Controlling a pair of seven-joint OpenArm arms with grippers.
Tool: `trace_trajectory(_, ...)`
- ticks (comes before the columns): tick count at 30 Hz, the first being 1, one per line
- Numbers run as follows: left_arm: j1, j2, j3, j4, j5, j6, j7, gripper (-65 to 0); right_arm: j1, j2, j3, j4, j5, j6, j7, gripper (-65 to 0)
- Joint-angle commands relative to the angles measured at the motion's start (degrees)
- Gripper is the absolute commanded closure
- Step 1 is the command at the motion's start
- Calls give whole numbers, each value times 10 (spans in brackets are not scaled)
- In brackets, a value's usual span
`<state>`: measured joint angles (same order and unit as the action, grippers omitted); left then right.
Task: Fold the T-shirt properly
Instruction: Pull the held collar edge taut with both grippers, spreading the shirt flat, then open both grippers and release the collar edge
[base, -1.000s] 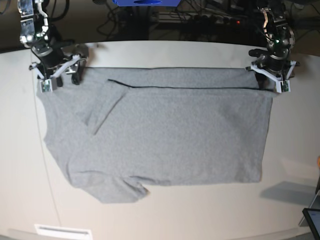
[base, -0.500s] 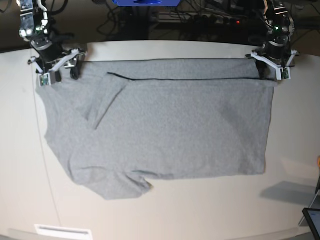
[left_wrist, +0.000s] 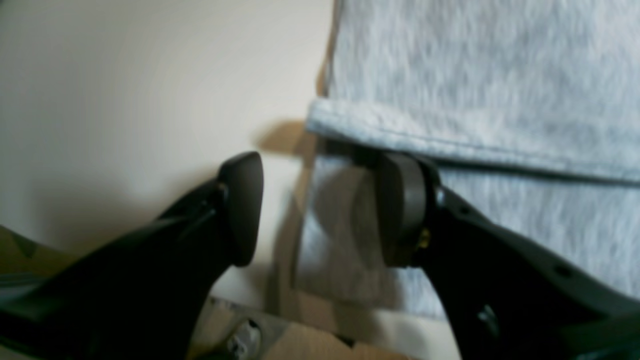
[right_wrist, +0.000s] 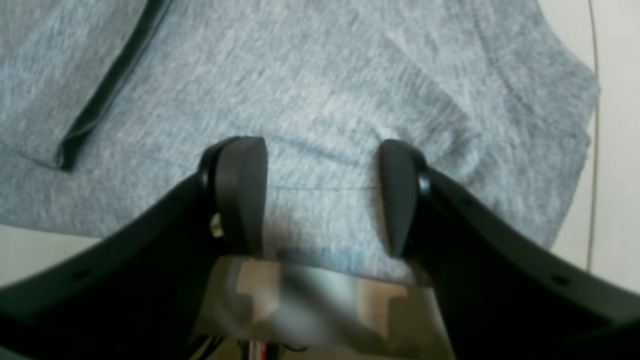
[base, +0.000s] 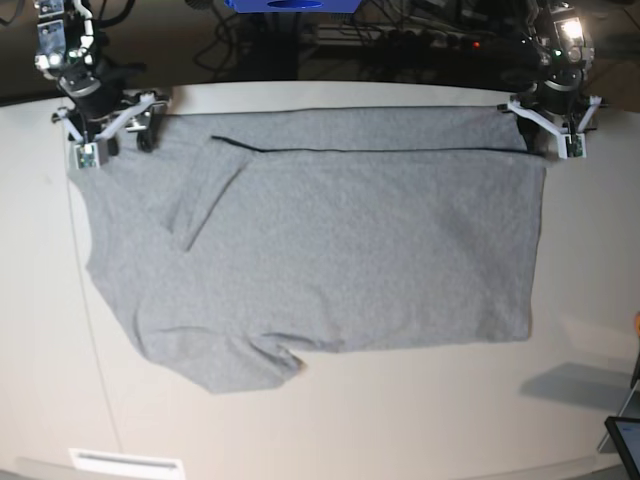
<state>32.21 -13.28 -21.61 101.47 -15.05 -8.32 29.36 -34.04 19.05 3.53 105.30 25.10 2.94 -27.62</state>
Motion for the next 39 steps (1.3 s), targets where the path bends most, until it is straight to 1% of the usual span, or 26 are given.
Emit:
trace_trajectory(1,-1,-4,-5,16,1,4,-12,-346,-6,5,4,12,0,-4,-12,-345)
trace_trajectory(9,-3,-1,-40,20,-3,4,-12,-346,-1,5,4,24,0,-4,-12,-345)
trace_trajectory(14,-3,-1,-61,24,-4,4,-12,-346,2,4,5,76,0,-4,-12,-345)
trace_trajectory(17,-1,5,-64,55,-6,4,-12,-346,5,4,5,89,0,-4,-12,-345)
trace_trajectory(19,2,13,-64,84,-22,4,-12,-346,5,3,1,89,1,-3,-12,-345)
trace_trajectory(22,18,16,-63,117,-35,4,-12,-344,3,-10,-8,89,1,1,-11,-337)
trace_trajectory(23,19,18,-60,123,-36,4,-14,-324,2,-10,-13,89,1,1,-11,-316)
trace_trajectory(24,21,24,-62,125,-36,4,-15,-284,2,-10,-21,89,1,1,-11,-283)
trace_trajectory(25,19,33,-64,125,-33,4,-15,-227,2,-10,-31,89,1,4,-11,-239)
trace_trajectory(26,19,37,-64,124,-31,4,-15,-180,2,-10,-41,89,1,10,-12,-209)
trace_trajectory(27,20,38,-64,123,-31,4,-15,-139,2,-10,-49,89,3,18,-12,-194)
trace_trajectory(29,23,38,-61,123,-31,4,-15,-94,1,-13,-63,89,4,33,-12,-209)
trace_trajectory(31,23,38,-64,123,-31,4,-15,-64,-6,-28,-74,90,4,37,-12,-221)
trace_trajectory(33,22,37,-65,123,-31,4,-15,0,-10,-47,-74,91,4,37,-11,-193)
trace_trajectory(34,20,37,-67,123,-31,4,-15,0,-10,-53,-75,91,4,37,-11,-162)
trace_trajectory(36,18,38,-82,123,-31,4,-15,0,-11,-66,-76,91,4,37,-11,-73)
trace_trajectory(37,18,38,-88,123,-31,4,-15,0,-11,-76,-76,91,4,38,-12,-58)
trace_trajectory(39,18,38,-93,123,-31,4,-15,0,-13,-86,-75,91,4,38,-12,-62)
